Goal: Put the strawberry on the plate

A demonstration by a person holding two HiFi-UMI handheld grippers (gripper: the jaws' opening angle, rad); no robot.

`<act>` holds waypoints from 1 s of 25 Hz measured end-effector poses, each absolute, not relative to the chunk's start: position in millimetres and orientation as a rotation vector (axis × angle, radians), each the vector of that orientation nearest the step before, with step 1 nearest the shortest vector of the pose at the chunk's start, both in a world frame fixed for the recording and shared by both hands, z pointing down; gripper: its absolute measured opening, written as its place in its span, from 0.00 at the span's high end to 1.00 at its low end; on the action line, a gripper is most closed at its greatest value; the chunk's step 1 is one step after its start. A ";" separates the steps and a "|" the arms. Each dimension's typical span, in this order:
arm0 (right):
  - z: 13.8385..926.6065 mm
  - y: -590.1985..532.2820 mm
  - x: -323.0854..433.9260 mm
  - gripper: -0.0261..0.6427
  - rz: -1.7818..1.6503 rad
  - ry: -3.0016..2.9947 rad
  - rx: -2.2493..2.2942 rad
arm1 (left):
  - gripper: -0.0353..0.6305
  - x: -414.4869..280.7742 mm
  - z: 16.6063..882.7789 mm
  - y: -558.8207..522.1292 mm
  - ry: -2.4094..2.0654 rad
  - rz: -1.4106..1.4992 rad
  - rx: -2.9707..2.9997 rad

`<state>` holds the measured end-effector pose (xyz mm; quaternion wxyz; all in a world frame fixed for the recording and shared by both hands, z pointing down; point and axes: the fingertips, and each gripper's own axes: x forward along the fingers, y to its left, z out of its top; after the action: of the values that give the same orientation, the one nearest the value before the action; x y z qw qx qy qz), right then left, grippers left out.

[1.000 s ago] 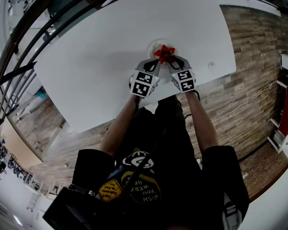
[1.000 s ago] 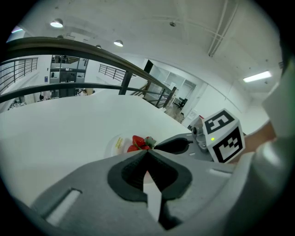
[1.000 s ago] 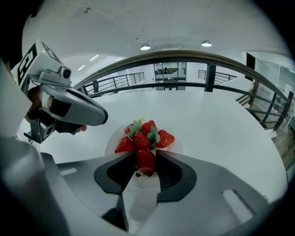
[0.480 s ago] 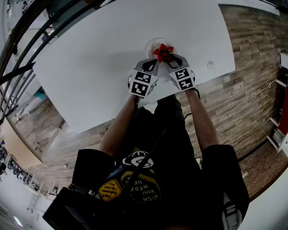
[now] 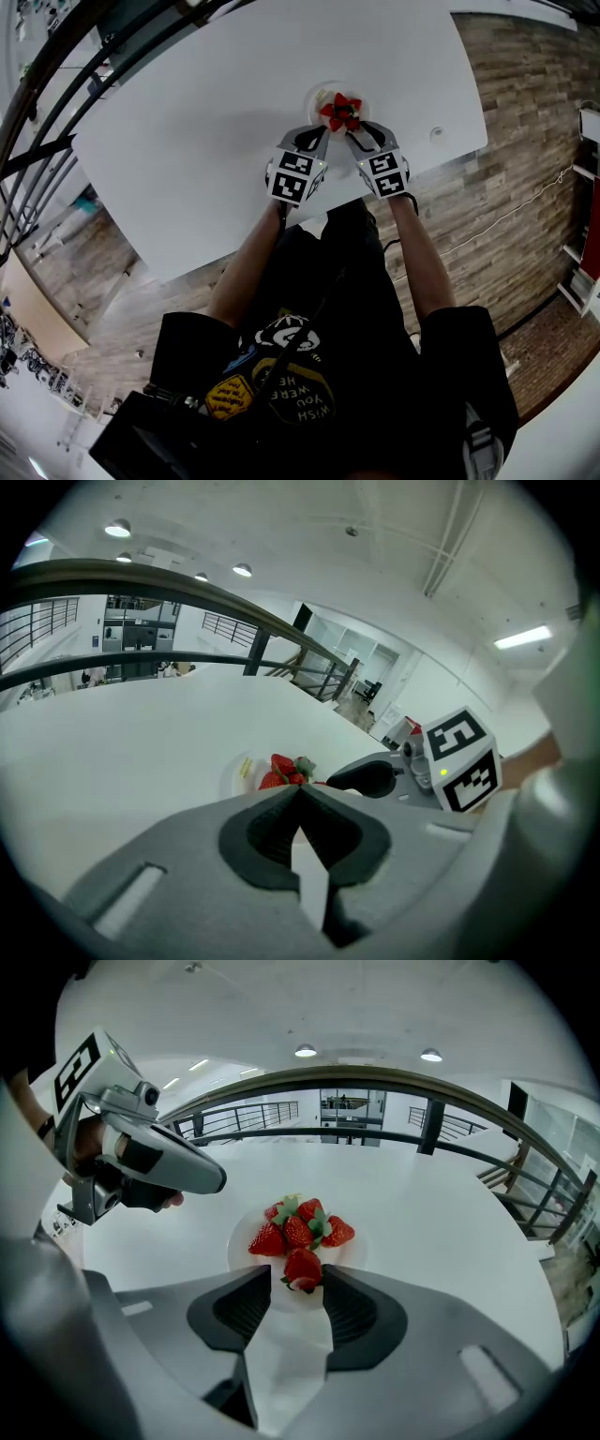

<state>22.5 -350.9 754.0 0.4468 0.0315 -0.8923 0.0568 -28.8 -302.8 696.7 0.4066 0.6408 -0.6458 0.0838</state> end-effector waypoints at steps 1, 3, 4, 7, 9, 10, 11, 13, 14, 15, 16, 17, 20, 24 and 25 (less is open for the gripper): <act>752.4 -350.7 25.2 0.70 0.138 -2.210 0.089 | 0.94 -28.6 694.9 -301.7 -1.629 0.214 1.622; 749.3 -349.8 31.7 0.74 0.144 -2.207 0.119 | 0.94 -28.1 691.2 -298.1 -1.631 0.217 1.632; 746.9 -349.2 34.4 0.76 0.150 -2.208 0.140 | 0.94 -28.0 689.2 -295.7 -1.631 0.218 1.636; 734.7 -346.6 38.3 0.82 0.169 -2.233 0.221 | 0.94 -27.6 681.7 -287.0 -1.633 0.218 1.649; 724.3 -341.4 39.9 0.84 0.186 -2.258 0.275 | 0.94 -25.8 675.6 -280.6 -1.634 0.222 1.669; 718.1 -338.4 40.3 0.85 0.193 -2.271 0.300 | 0.94 -24.7 672.2 -277.4 -1.634 0.225 1.681; 711.3 -335.1 40.4 0.86 0.200 -2.285 0.323 | 0.94 -23.6 668.3 -274.1 -1.635 0.226 1.693; 695.9 -328.0 40.7 0.87 0.214 -2.319 0.367 | 0.94 -21.6 659.0 -267.2 -1.640 0.228 1.716; 687.5 -324.3 41.7 0.88 0.219 -2.336 0.390 | 0.94 -20.3 653.6 -263.5 -1.643 0.228 1.728; 678.9 -320.8 43.1 0.89 0.222 -2.354 0.413 | 0.94 -18.8 647.9 -260.1 -1.647 0.227 1.741; 670.1 -317.4 44.8 0.90 0.225 -2.373 0.435 | 0.94 -17.2 642.0 -257.0 -1.651 0.226 1.755; 661.3 -314.2 46.6 0.91 0.229 -2.392 0.455 | 0.94 -15.4 636.1 -254.0 -1.656 0.227 1.770; 638.3 -302.8 51.6 0.93 0.253 -2.438 0.498 | 0.94 -8.4 620.6 -243.6 -1.665 0.225 1.804; 614.0 -280.1 49.1 0.95 0.253 -2.484 0.474 | 0.94 7.6 602.3 -233.8 -1.674 0.225 1.829; 606.6 -275.2 50.5 0.96 0.264 -2.499 0.473 | 0.94 14.2 596.4 -232.6 -1.681 0.234 1.844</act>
<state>50.5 -275.2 606.6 0.2880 0.1772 -0.9359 0.0990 14.2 -232.6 596.4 0.3124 0.6990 -0.6371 0.0888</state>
